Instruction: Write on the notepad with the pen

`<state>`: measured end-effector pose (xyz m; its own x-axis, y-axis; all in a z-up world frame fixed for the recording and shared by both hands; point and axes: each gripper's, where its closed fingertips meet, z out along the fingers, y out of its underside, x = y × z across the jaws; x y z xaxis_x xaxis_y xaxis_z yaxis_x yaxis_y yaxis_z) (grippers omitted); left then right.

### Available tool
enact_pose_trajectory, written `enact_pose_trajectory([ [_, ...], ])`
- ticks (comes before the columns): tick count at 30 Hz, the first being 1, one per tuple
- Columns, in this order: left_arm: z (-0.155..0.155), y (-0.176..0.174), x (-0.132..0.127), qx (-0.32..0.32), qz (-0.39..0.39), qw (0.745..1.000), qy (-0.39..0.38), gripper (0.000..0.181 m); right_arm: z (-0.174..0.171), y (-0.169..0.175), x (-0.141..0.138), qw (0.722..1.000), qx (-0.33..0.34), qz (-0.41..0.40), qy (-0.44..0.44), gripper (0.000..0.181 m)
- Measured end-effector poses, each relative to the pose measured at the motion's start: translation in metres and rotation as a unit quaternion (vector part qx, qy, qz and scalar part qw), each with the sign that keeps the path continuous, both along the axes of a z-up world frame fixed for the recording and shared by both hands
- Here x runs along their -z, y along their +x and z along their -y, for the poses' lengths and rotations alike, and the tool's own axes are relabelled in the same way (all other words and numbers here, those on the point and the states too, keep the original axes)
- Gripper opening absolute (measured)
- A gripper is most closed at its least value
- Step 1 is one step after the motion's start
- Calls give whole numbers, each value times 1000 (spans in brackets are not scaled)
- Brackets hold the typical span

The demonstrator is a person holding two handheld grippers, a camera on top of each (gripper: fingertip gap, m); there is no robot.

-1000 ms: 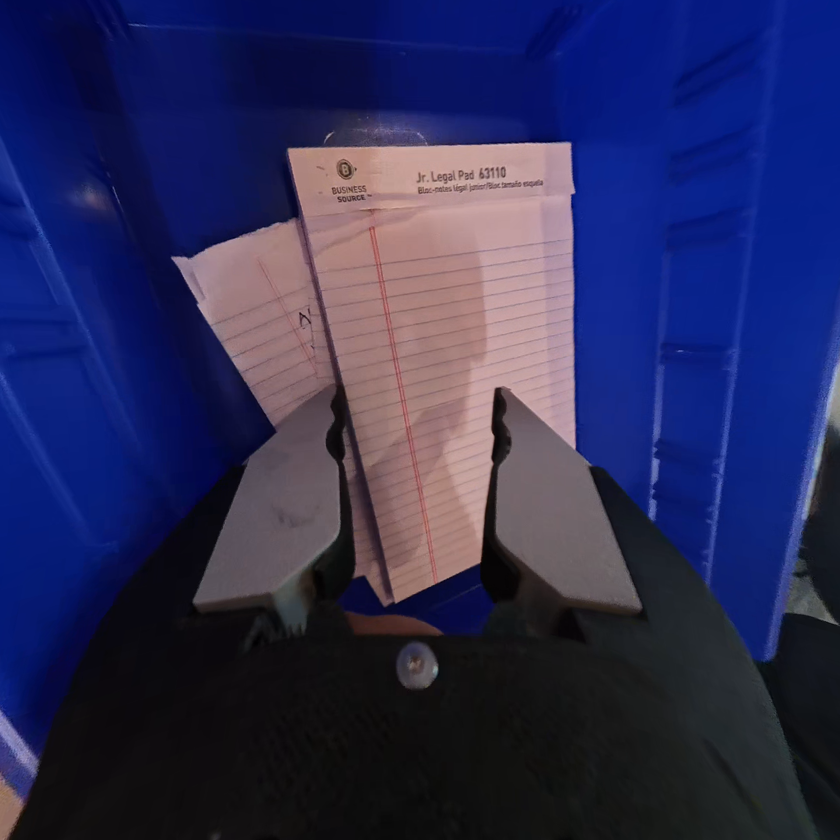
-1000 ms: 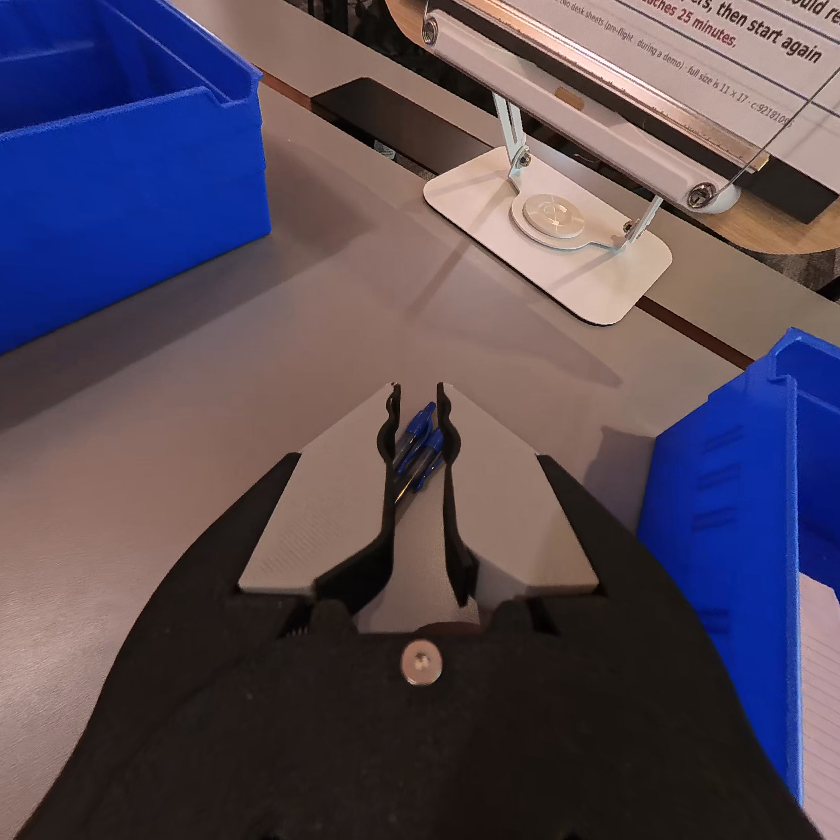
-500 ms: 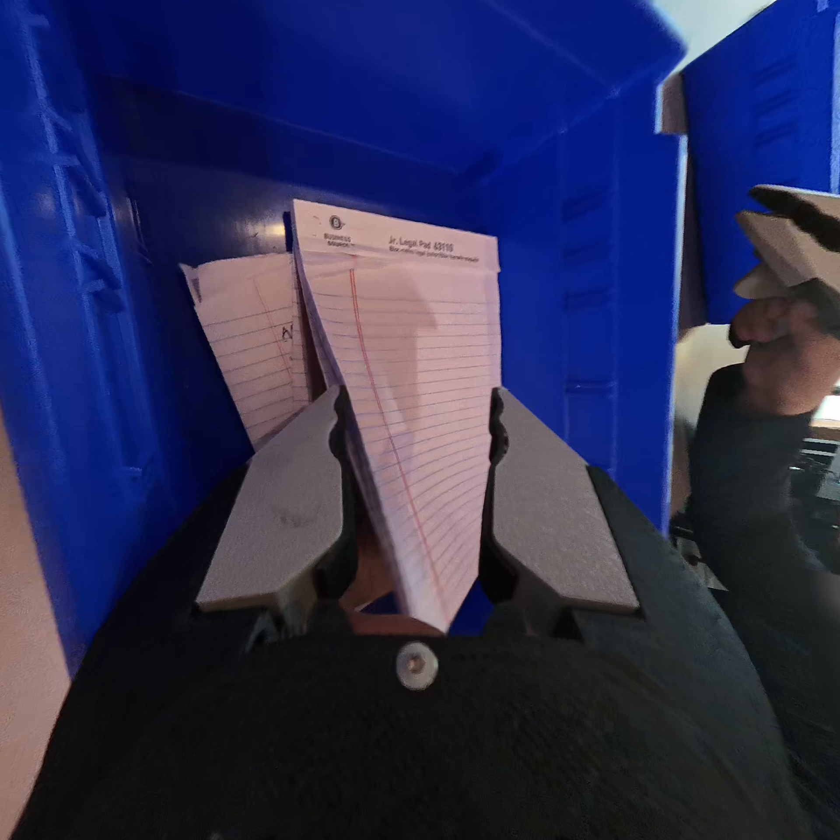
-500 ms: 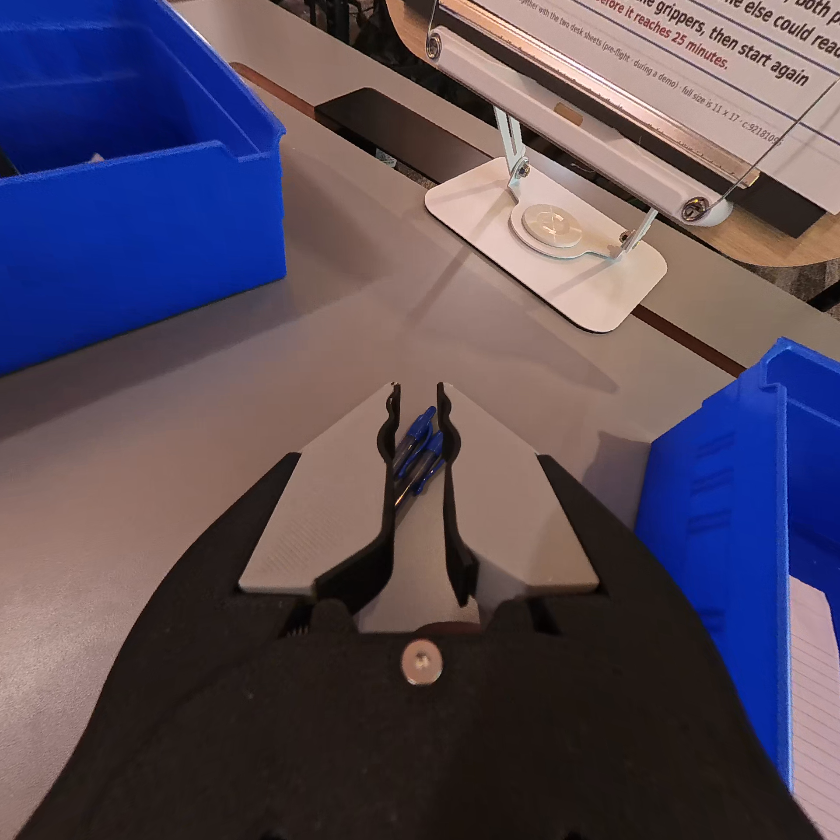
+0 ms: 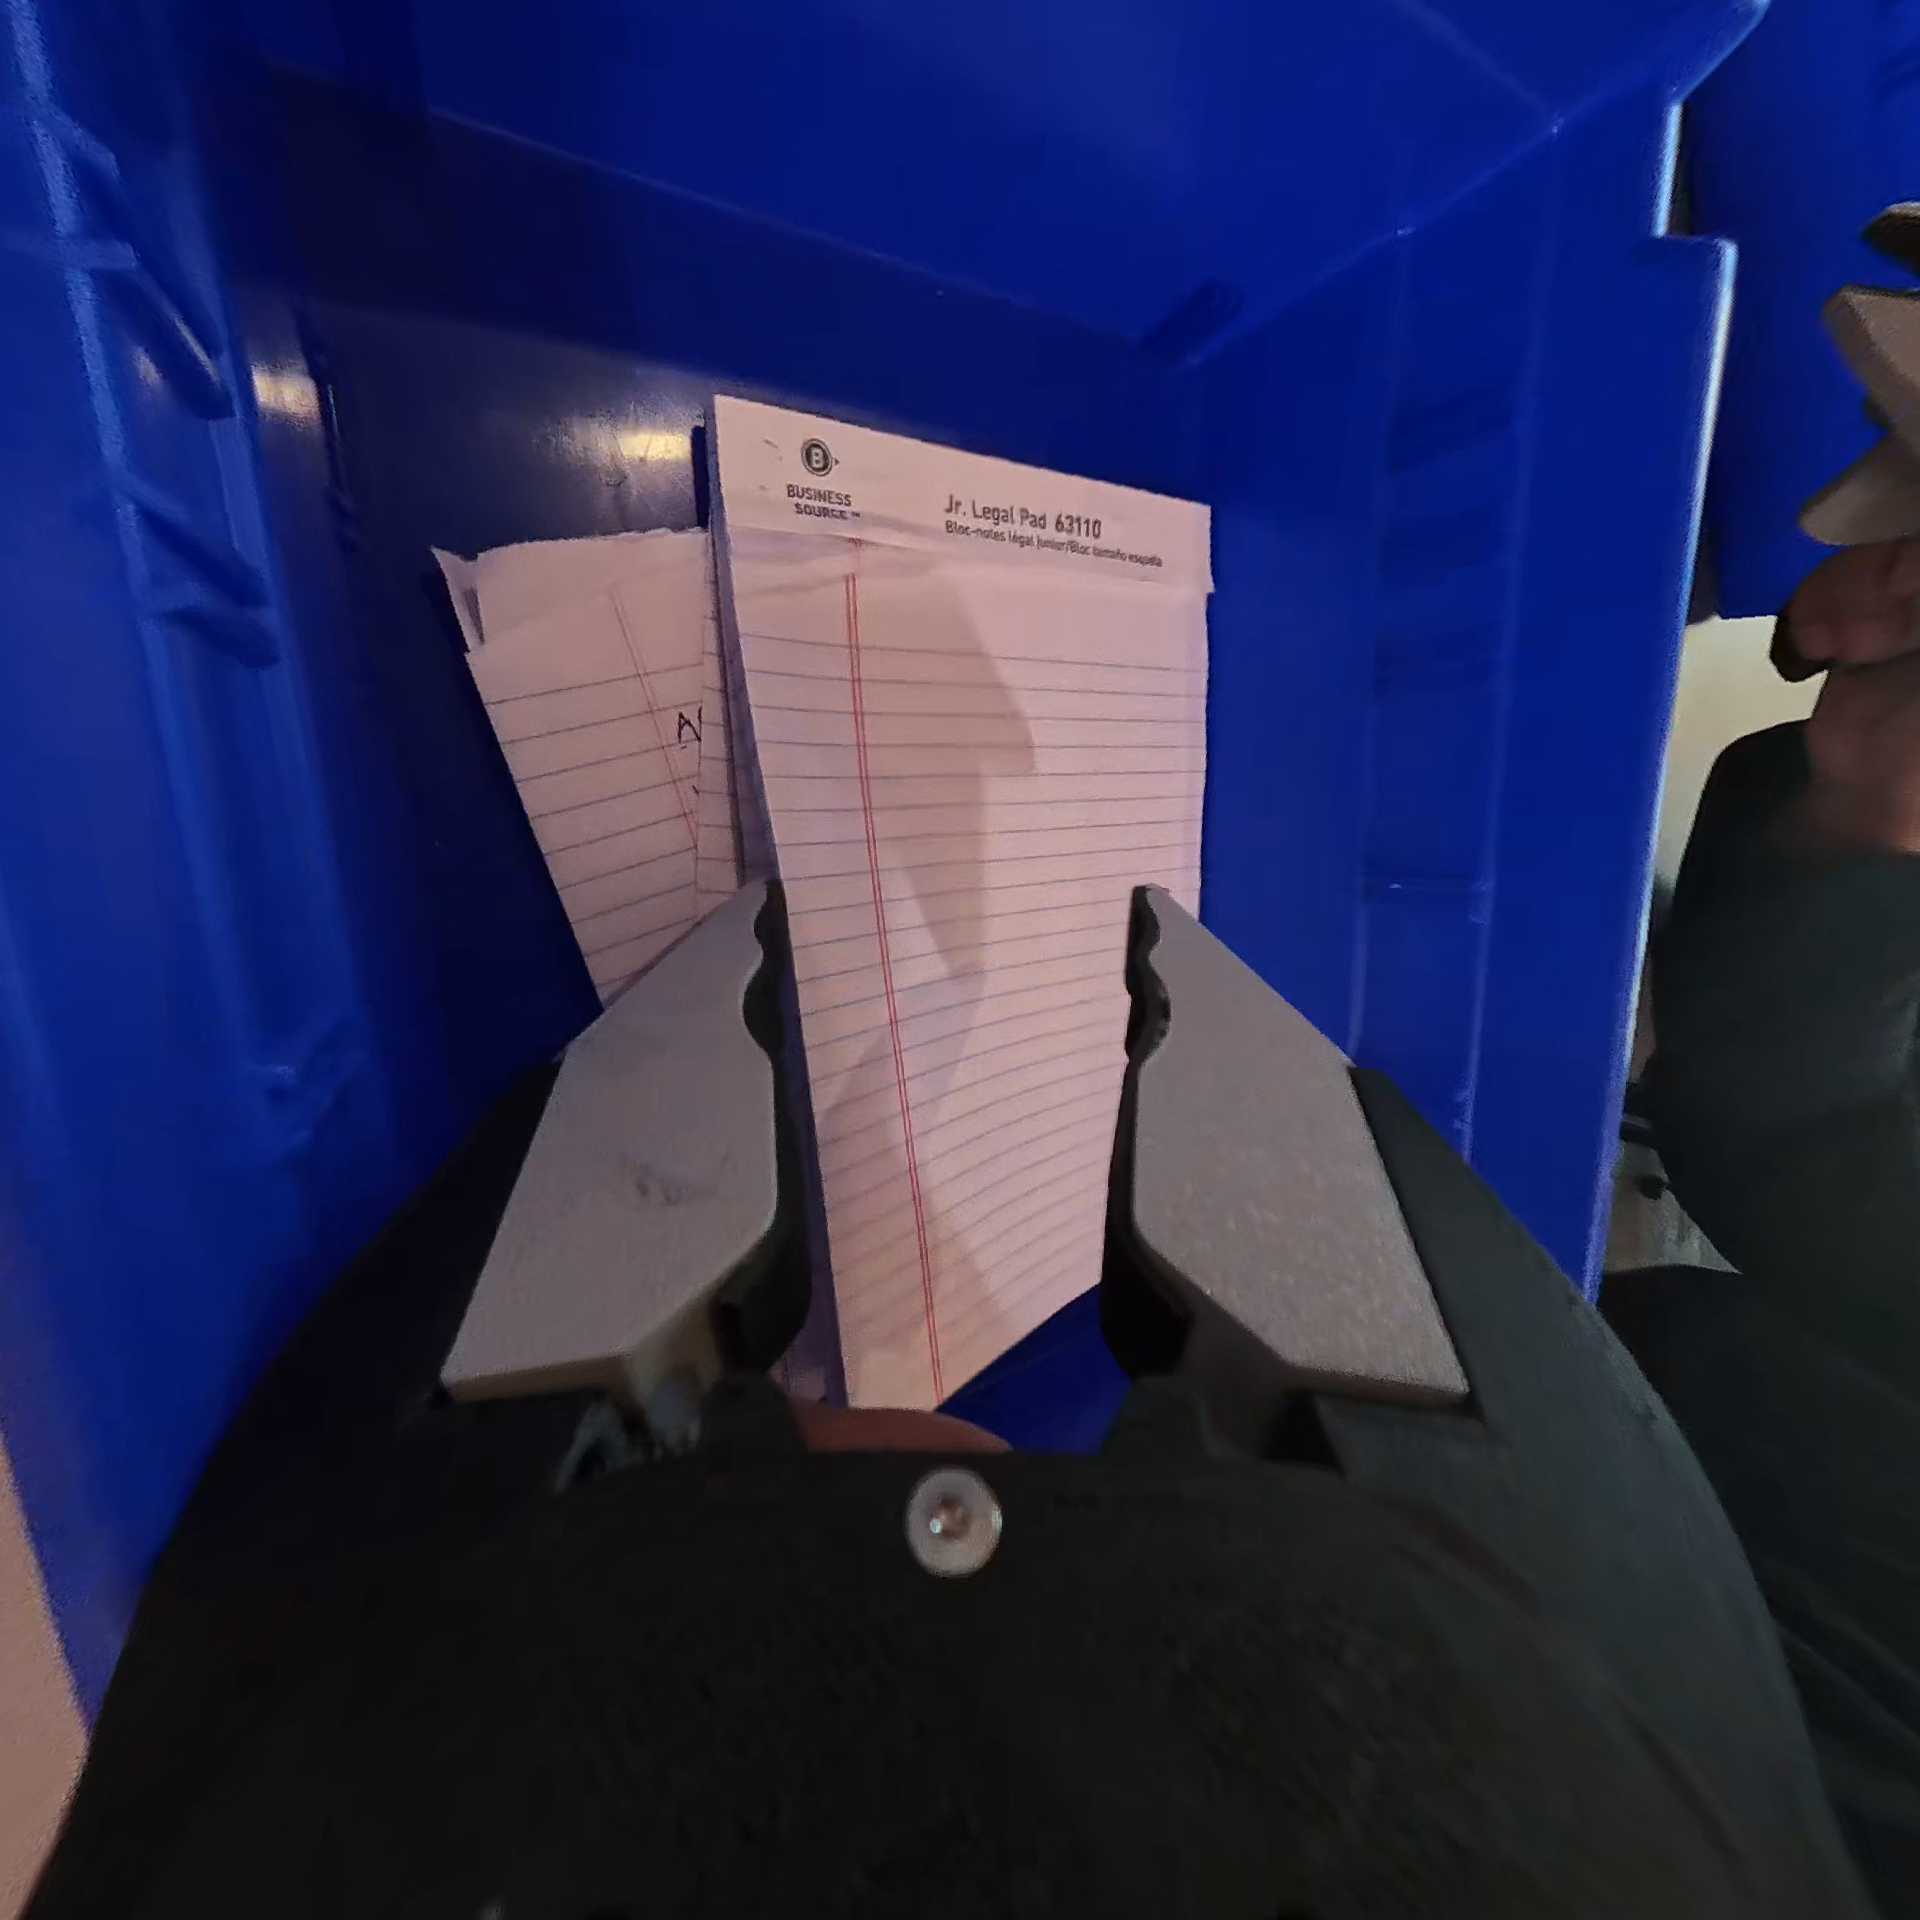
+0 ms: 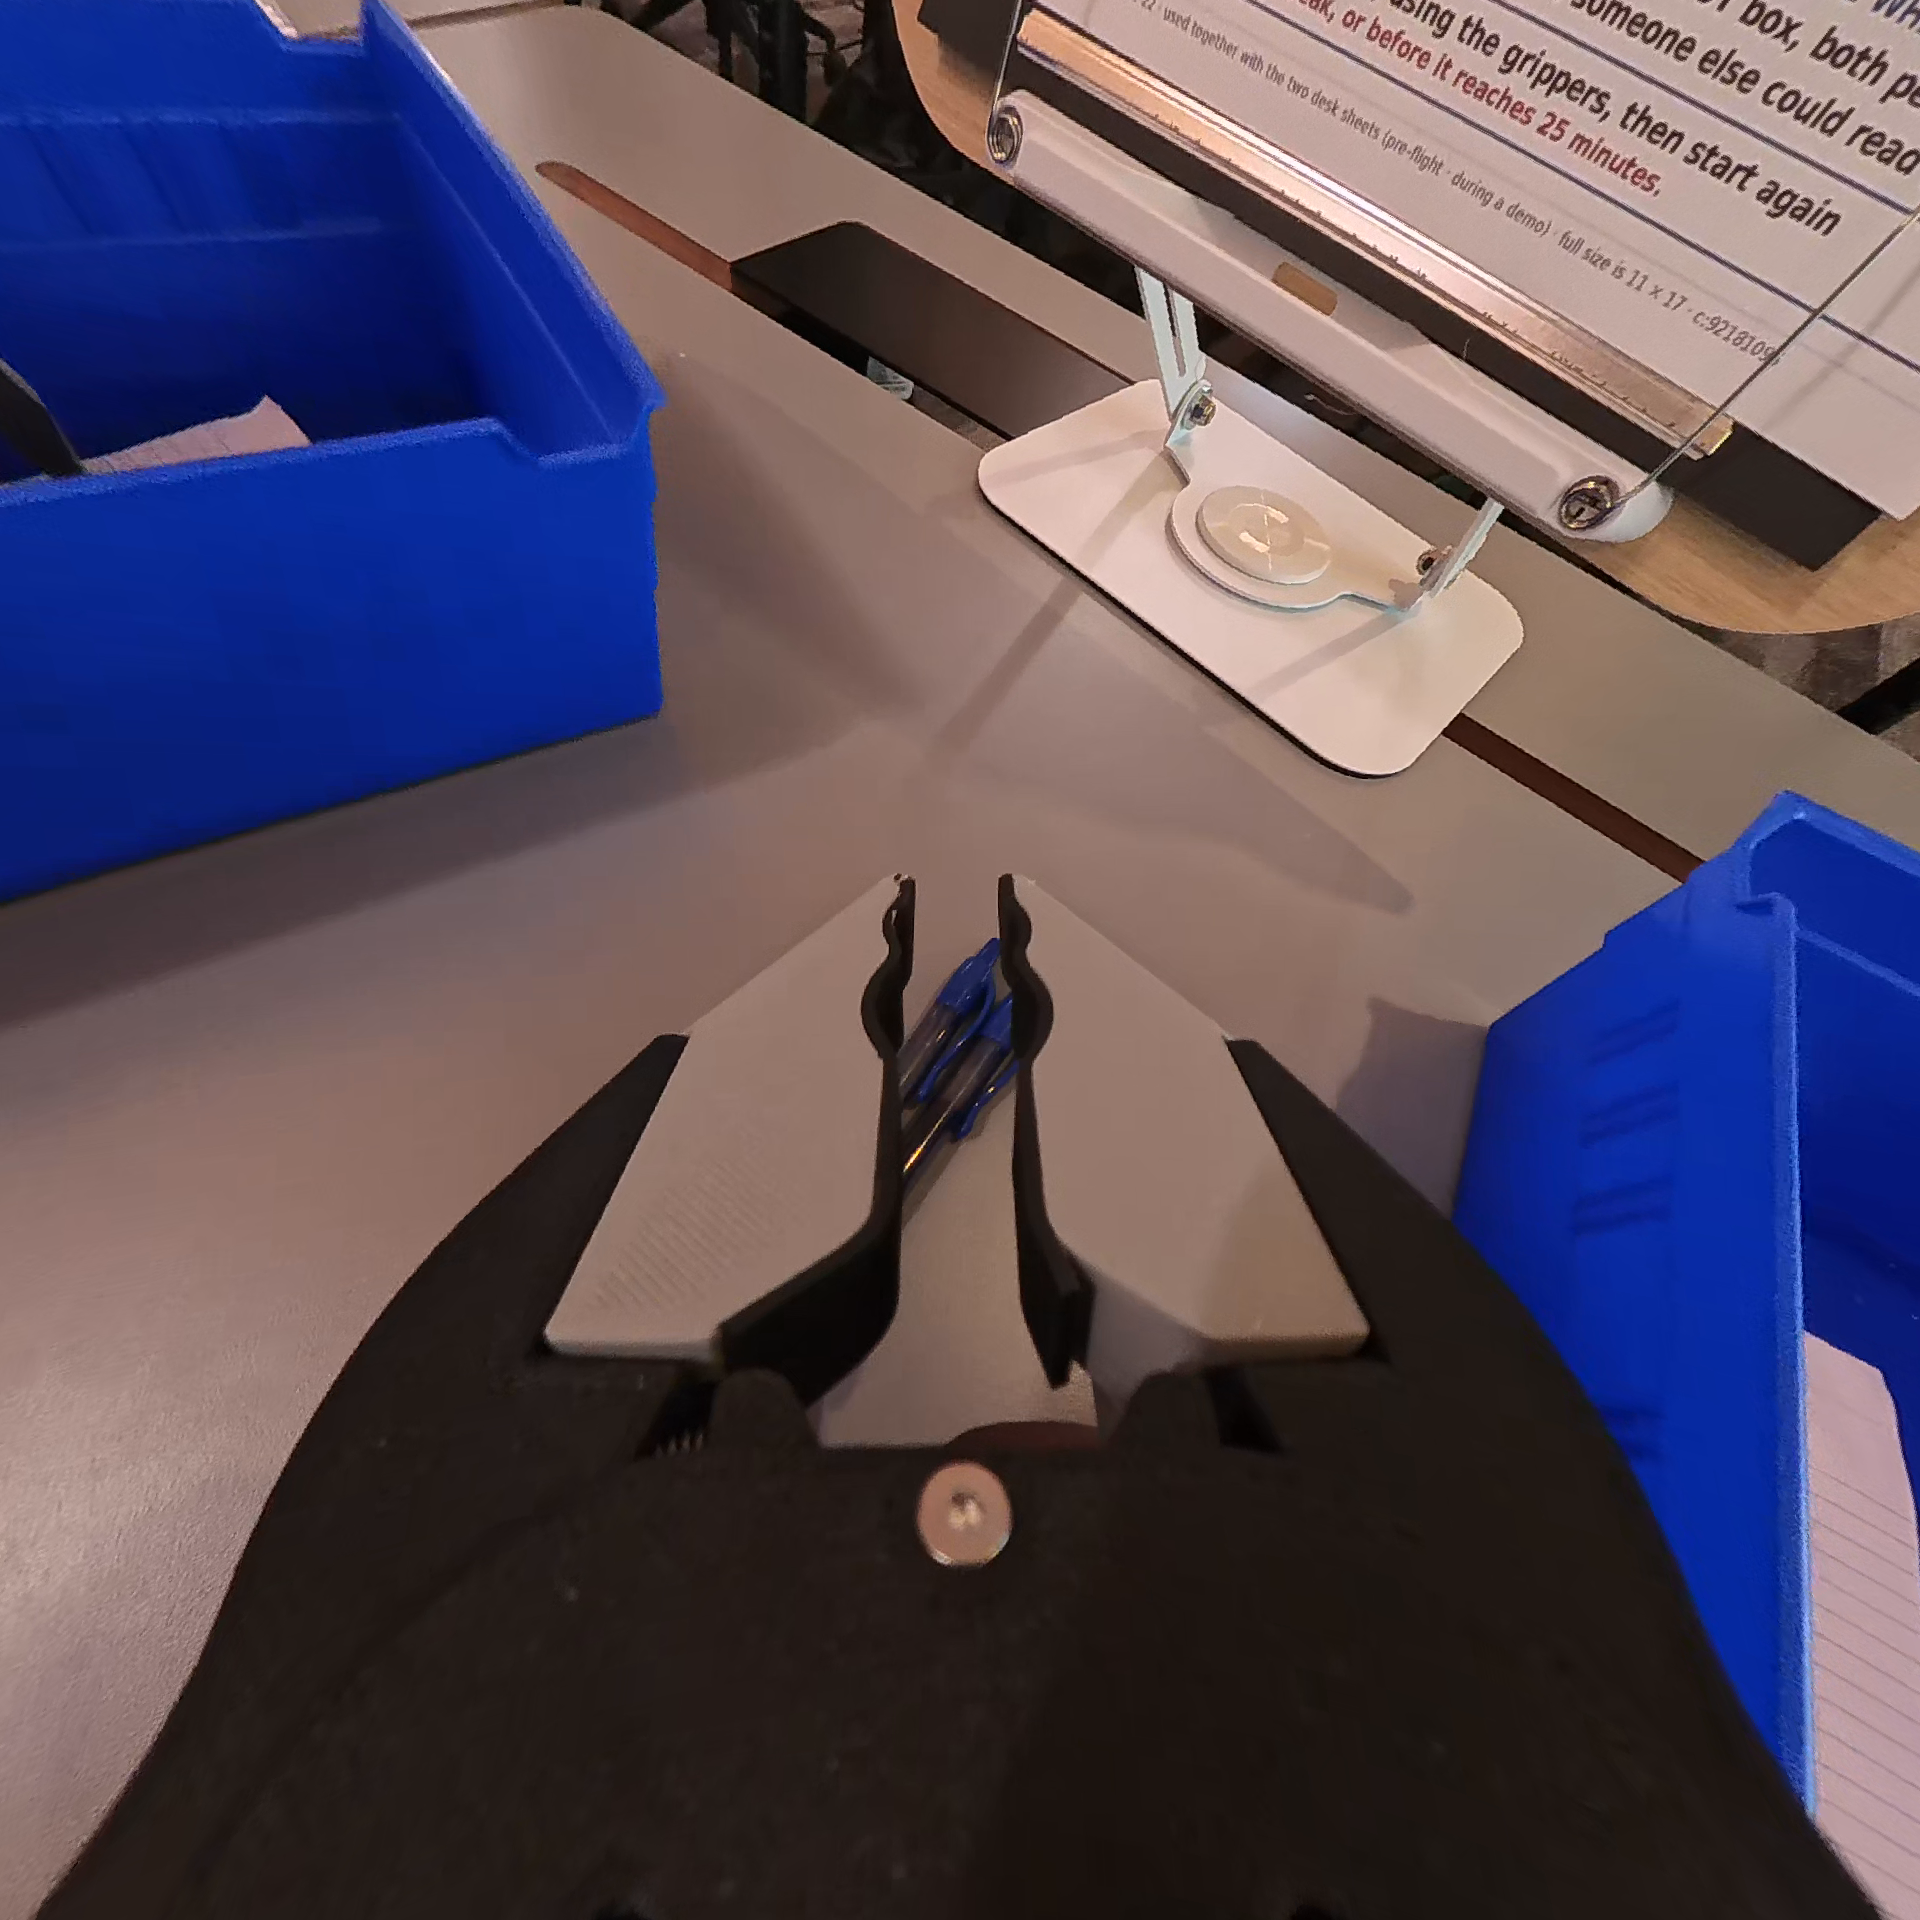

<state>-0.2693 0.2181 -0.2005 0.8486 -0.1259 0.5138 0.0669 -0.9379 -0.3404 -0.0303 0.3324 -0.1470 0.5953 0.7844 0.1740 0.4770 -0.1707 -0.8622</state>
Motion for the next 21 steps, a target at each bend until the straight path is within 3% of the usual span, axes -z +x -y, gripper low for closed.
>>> enact_pose_trajectory([
  [6, 2, 12, -17, -2, 57, 998, 20, 53, 0, 0, -1, 1000, -1, -1, 2, 12],
  [13, 16, 17, -22, 11, 62, 998, 2, 45, 1, 0, -2, 1000, -2, -3, 3, 12],
  [17, 21, 18, -17, 23, 39, 999, -8, 36, 1, -1, -3, 1000, -3, -4, 2, 12],
  [21, 23, 13, 4, 35, -31, 999, -25, 34, 3, -3, -2, 1000, -6, -1, 5, 12],
])
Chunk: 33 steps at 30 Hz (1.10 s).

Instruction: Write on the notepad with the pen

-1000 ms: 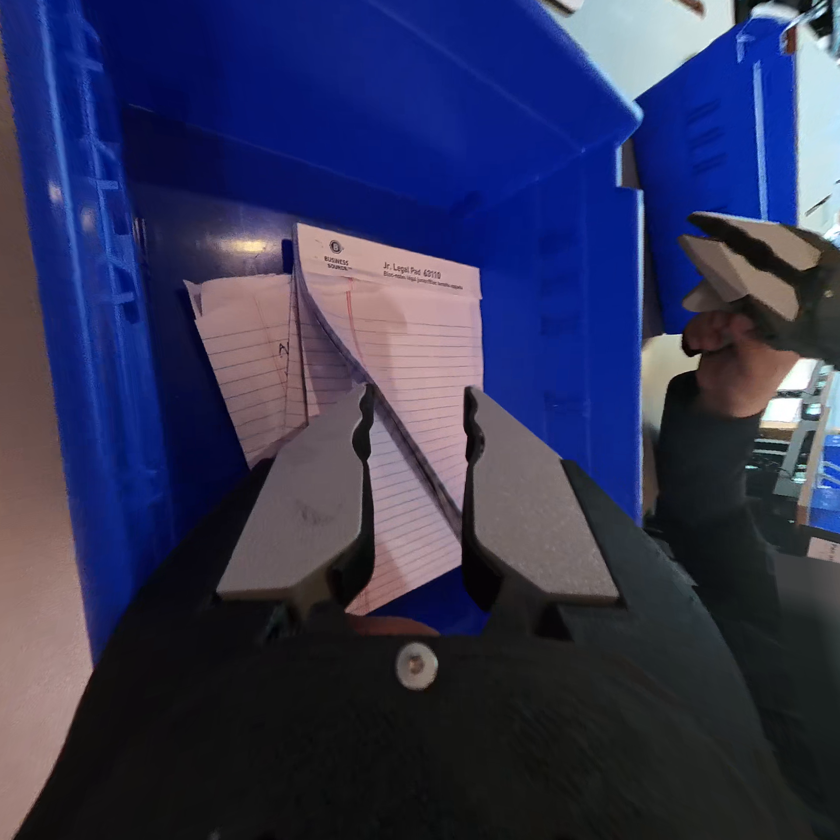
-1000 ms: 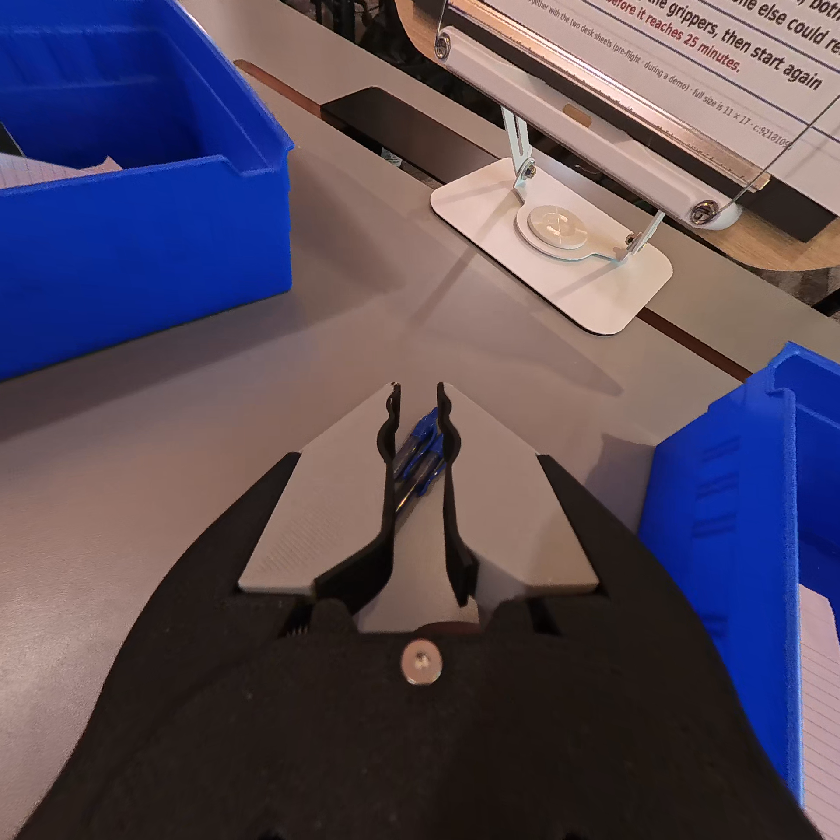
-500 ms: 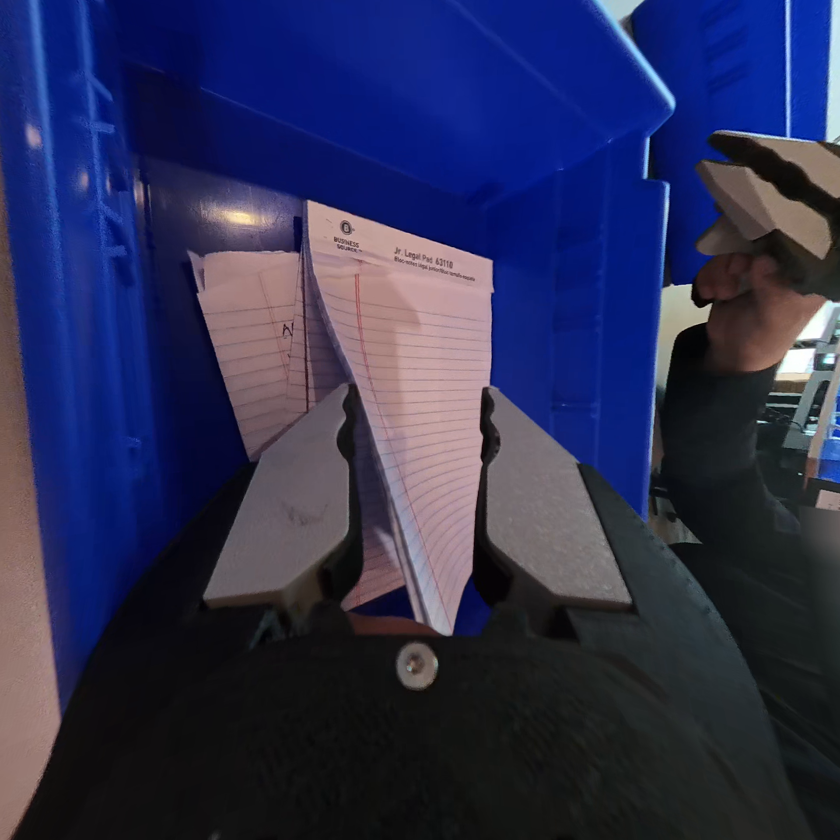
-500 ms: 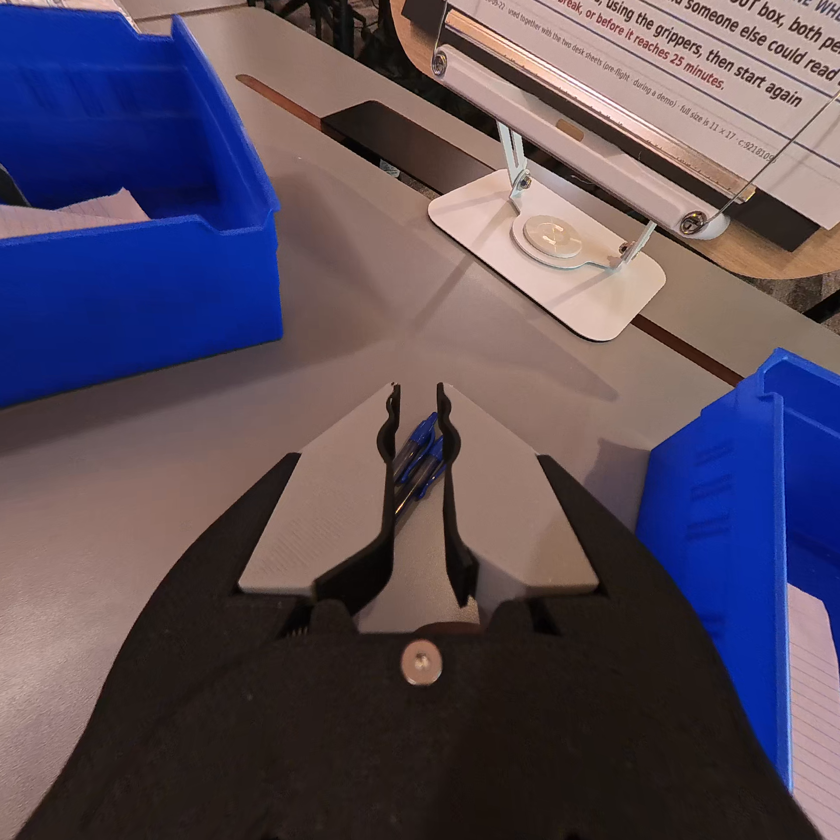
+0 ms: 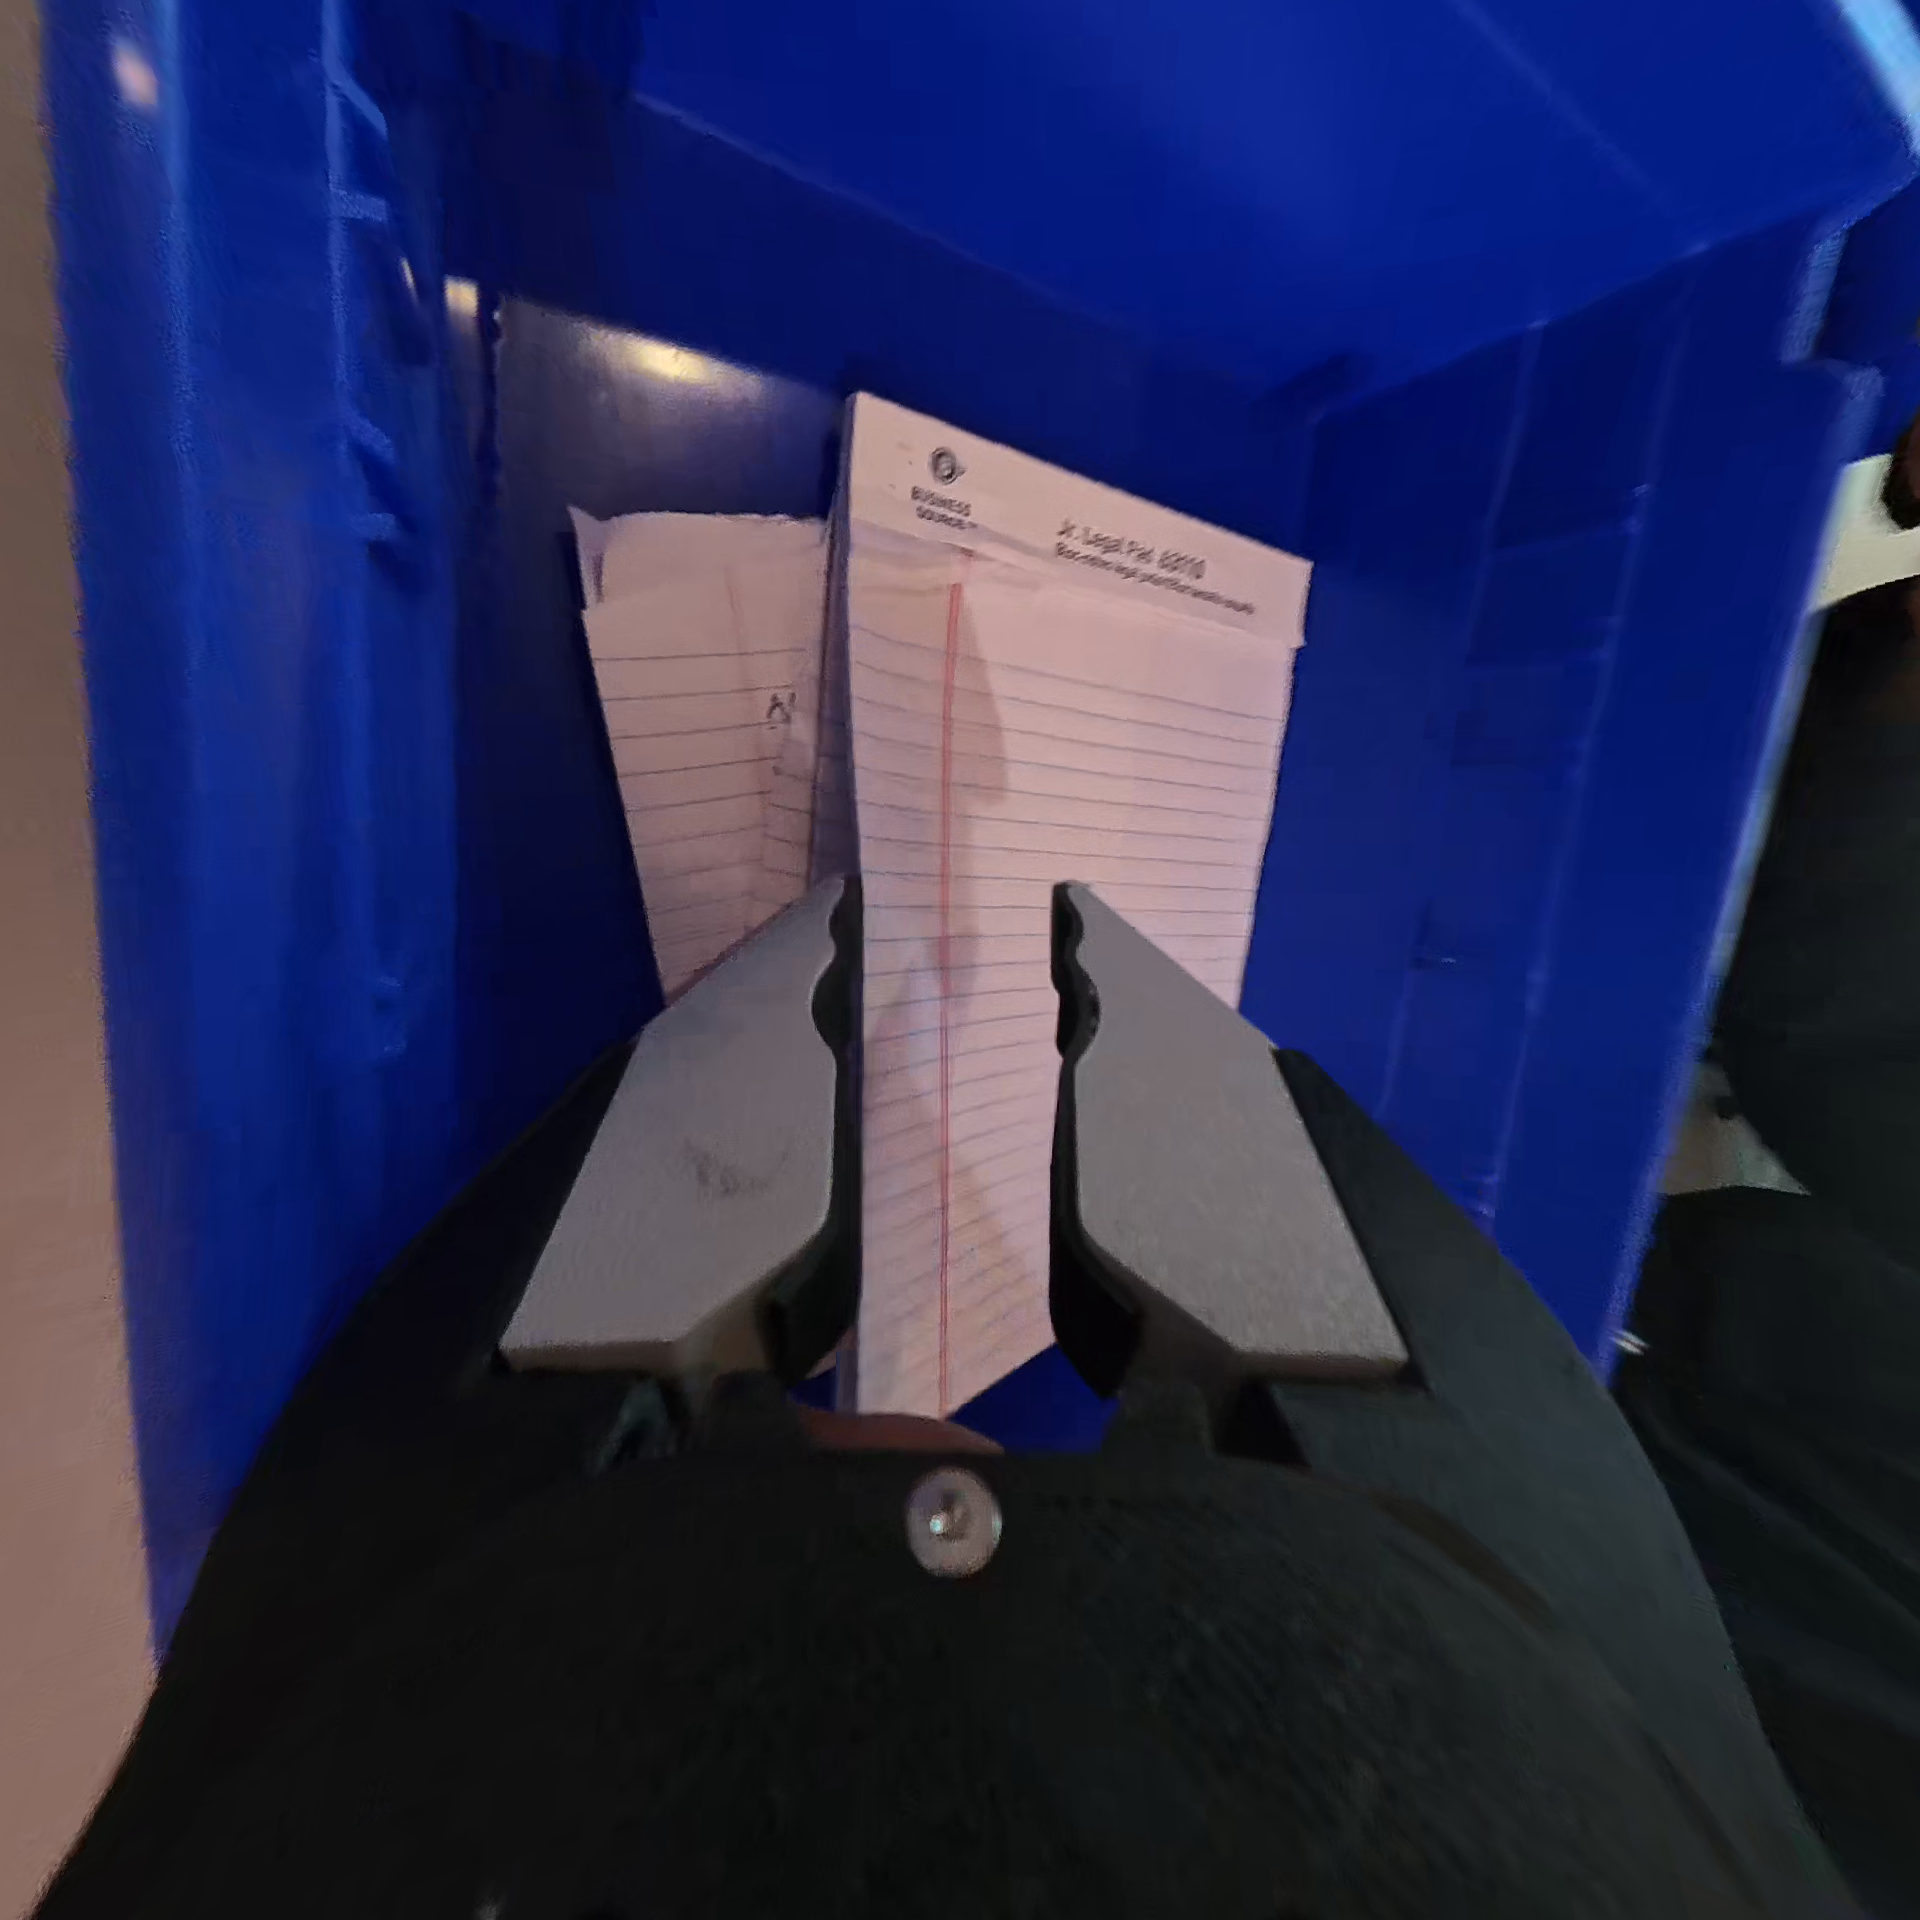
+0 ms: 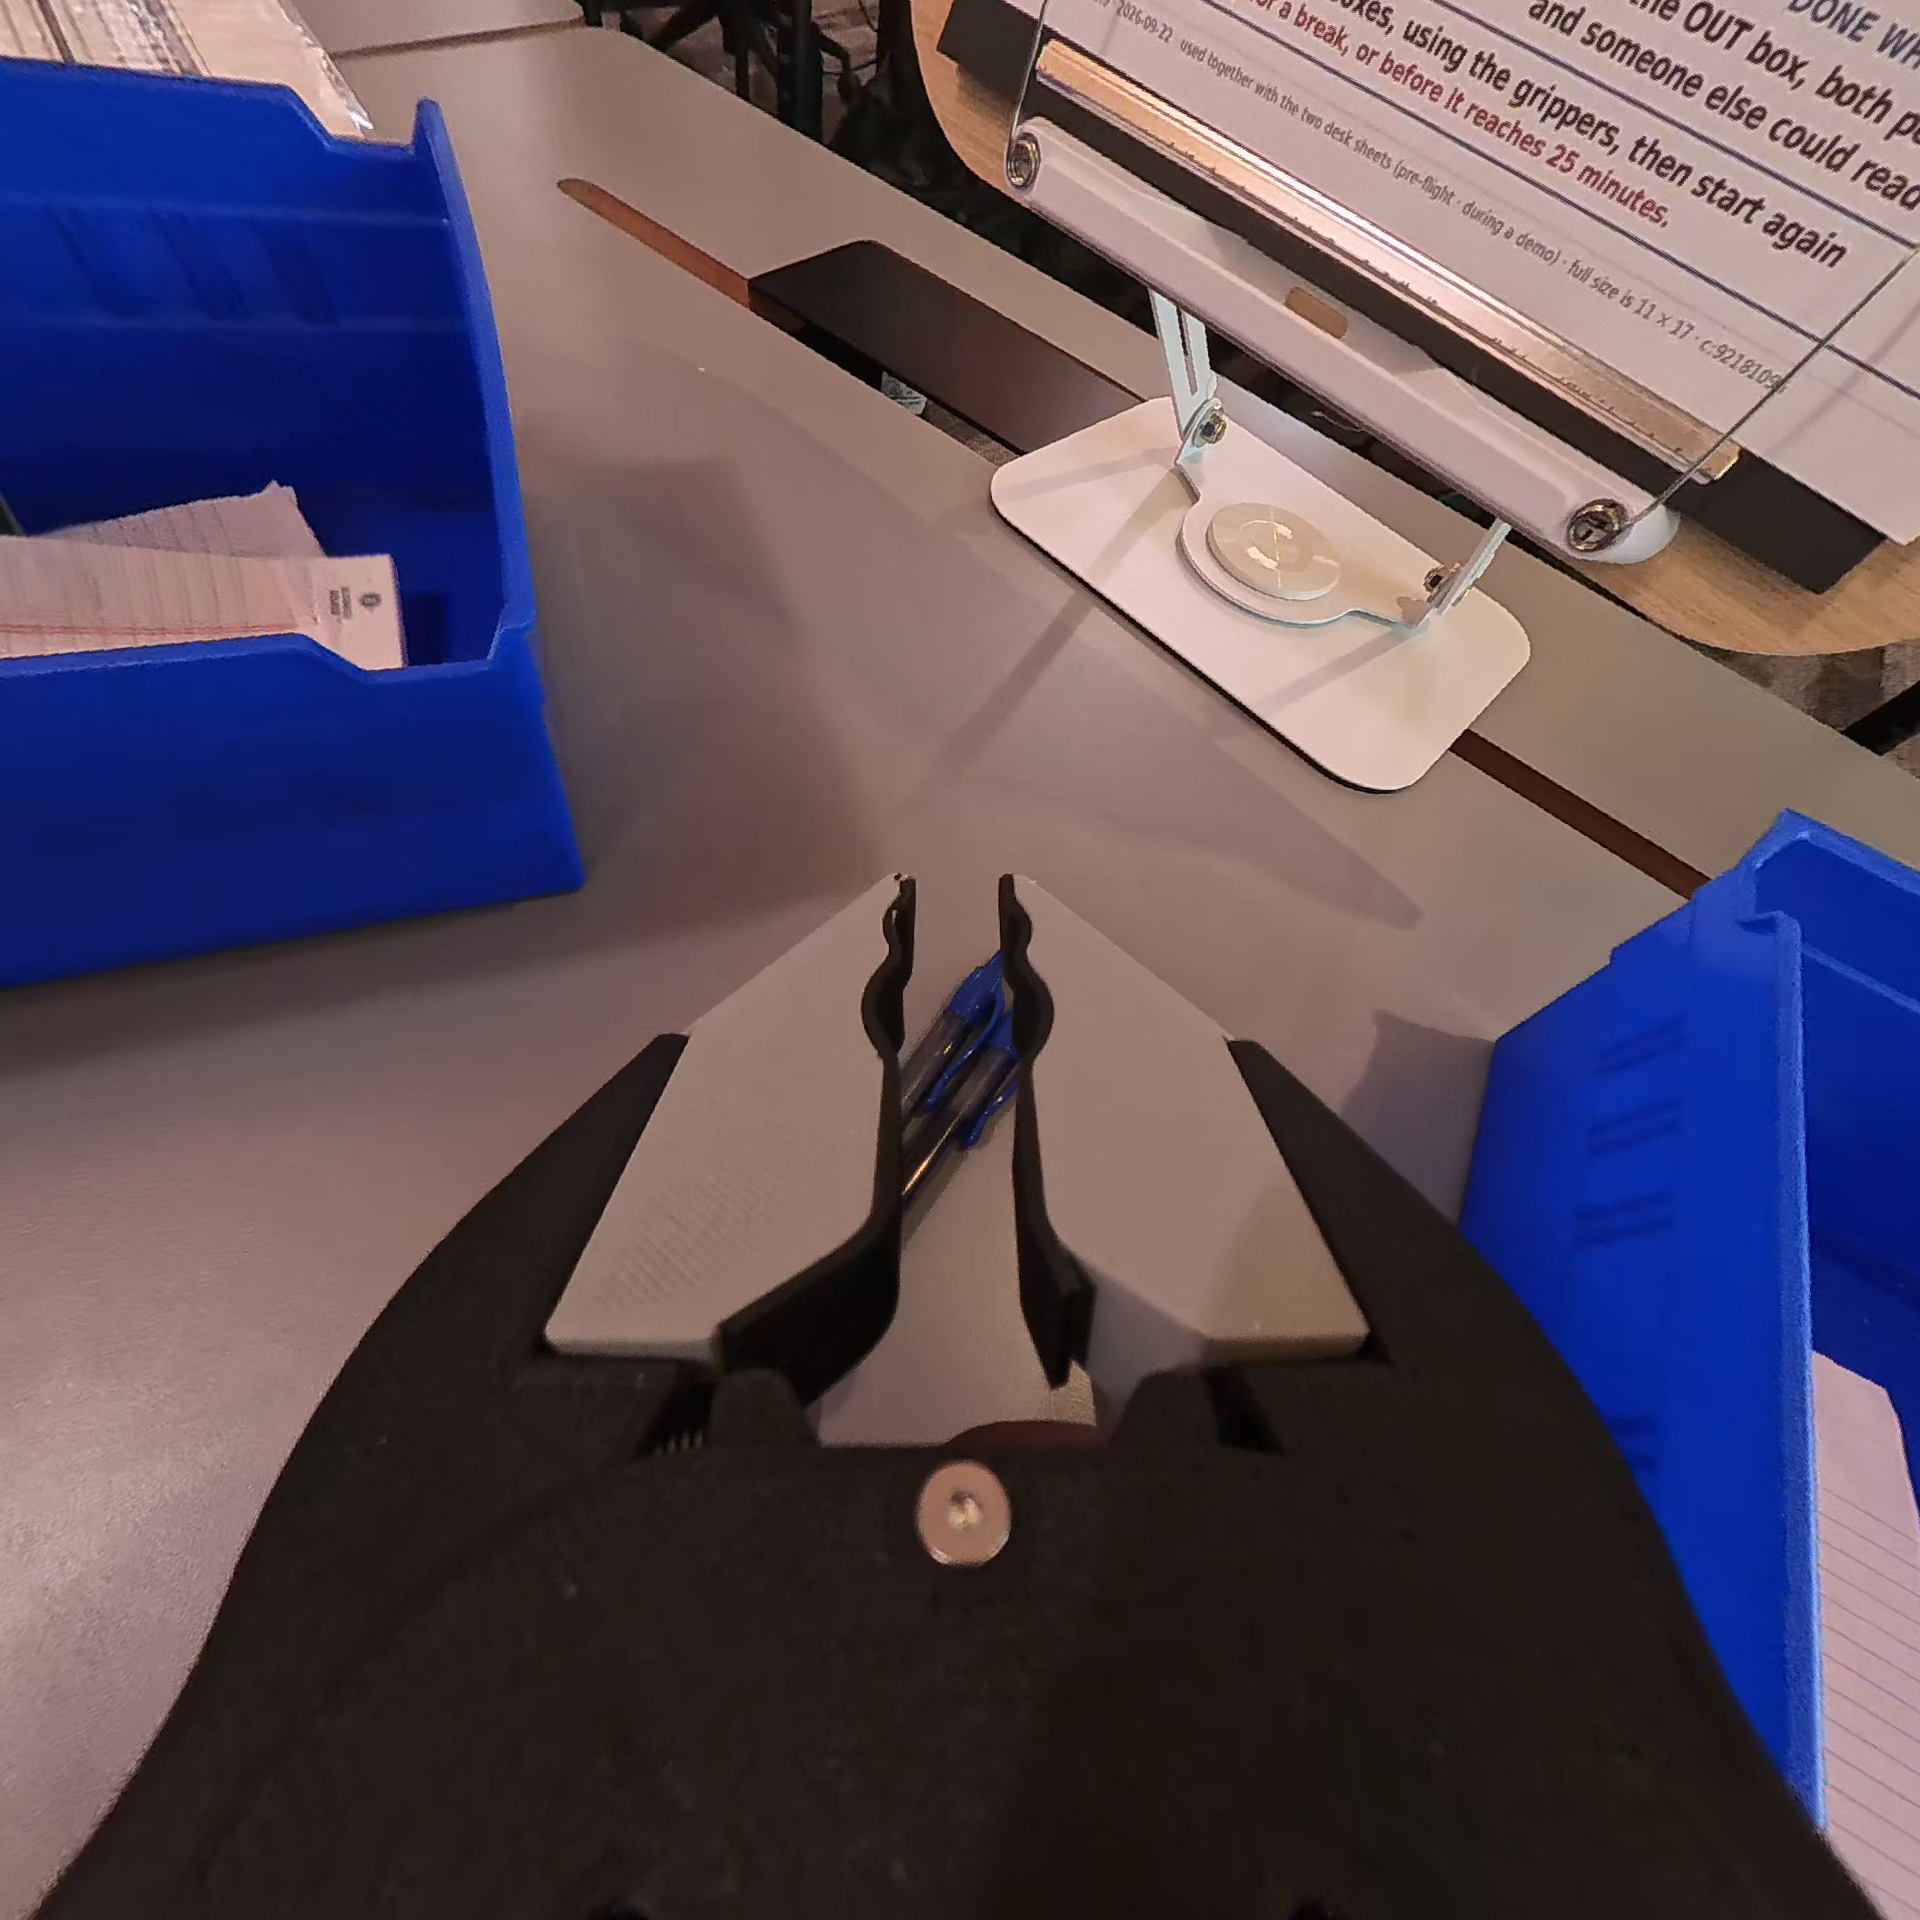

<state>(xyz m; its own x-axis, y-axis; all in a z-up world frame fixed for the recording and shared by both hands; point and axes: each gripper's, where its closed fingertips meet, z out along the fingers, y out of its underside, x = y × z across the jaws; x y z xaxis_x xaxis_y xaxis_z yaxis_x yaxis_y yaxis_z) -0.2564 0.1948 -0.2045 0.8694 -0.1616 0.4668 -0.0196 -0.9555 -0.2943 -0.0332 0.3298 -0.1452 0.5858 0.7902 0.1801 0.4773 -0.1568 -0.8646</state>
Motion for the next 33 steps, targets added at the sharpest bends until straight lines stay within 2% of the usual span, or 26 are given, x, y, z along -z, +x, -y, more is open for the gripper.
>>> enact_pose_trajectory([
  [2, 2, -5, 15, 14, -50, 999, -12, 31, 0, 0, 0, 1000, -1, 0, 3, 12],
  [4, 2, -8, 21, 27, -80, 996, -12, 18, 0, 0, -2, 1000, 0, -2, 4, 12],
  [12, 6, -10, 23, 60, -111, 992, -17, 2, -1, 2, -6, 1000, 0, -11, 3, 12],
  [16, 7, -8, 16, 75, -109, 991, -17, 0, 0, 2, -7, 1000, 0, -10, 5, 12],
  [22, -4, -1, -20, 47, -29, 997, 46, 0, 1, 0, -6, 1000, -4, -8, 4, 13],
  [33, -13, 4, -72, 28, 34, 988, 149, 0, 5, -5, -3, 1000, -14, -6, 2, 13],
])
